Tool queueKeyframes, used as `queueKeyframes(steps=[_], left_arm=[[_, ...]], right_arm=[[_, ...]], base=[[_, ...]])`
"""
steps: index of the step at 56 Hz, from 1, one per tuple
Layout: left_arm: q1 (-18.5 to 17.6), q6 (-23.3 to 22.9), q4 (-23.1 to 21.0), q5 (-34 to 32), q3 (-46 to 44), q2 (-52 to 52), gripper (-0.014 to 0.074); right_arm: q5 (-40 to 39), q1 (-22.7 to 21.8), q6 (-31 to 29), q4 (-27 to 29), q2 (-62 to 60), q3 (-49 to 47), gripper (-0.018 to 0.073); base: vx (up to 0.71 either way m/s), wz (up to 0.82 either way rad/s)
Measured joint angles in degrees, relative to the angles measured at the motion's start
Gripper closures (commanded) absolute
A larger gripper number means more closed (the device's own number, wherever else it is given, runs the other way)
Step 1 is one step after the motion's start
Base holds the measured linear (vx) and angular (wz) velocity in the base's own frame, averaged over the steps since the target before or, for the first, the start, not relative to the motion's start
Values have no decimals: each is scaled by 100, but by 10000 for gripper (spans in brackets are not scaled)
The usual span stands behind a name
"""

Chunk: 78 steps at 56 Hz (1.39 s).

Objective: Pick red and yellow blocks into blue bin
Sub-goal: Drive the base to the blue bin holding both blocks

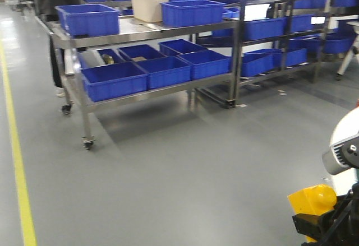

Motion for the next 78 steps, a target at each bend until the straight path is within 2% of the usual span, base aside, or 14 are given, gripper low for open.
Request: queueKeyframes(steps=[36, 78], left_arm=[[0, 0, 0, 0, 0, -18, 372], [0, 0, 0, 0, 0, -18, 372]], right_arm=[[0, 0, 0, 11, 0, 0, 252], [0, 0, 0, 17, 0, 0, 252]], base=[[17, 35], [34, -7]])
